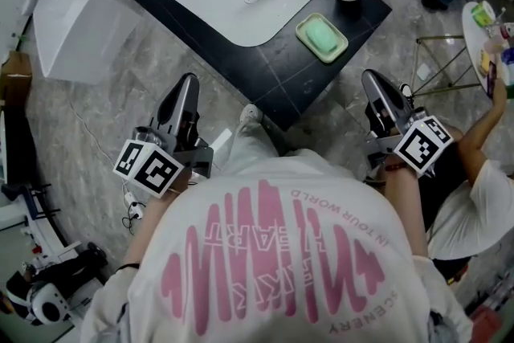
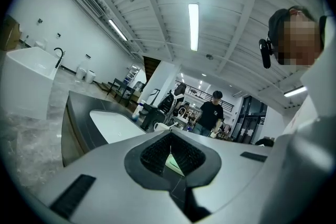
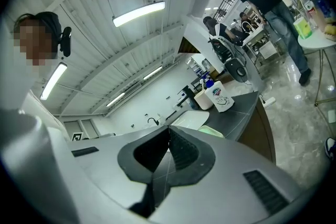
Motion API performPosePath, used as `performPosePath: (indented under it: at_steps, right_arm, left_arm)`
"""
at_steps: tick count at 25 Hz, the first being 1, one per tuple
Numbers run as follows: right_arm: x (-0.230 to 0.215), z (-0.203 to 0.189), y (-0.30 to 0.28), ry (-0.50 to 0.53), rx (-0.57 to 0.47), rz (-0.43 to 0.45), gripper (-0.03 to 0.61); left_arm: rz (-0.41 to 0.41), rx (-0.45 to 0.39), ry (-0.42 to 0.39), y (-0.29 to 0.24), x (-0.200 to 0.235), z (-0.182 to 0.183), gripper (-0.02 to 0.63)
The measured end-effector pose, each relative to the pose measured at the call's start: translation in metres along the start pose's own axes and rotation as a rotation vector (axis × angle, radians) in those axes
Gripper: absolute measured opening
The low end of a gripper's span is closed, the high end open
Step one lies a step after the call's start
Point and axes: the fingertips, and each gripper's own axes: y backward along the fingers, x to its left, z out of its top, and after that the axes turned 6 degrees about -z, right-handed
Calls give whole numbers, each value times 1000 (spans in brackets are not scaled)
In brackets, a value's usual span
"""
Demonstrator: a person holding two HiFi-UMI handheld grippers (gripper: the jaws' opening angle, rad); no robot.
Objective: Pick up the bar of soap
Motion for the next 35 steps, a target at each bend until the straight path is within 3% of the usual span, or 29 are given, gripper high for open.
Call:
performPosePath:
  at_steps: [9, 15, 35]
  right_arm:
    - [-11, -1, -24, -47, -50, -106, 11]
    - [-18, 2, -37, -42, -100, -234, 11]
    - [-32, -4, -86, -141, -252, -450, 20]
  left_arm:
    - [-96, 103, -1, -50, 30, 14, 11]
    - [-185, 163, -11, -93, 47, 27, 11]
    - [-387, 323, -28, -172, 111, 46, 11]
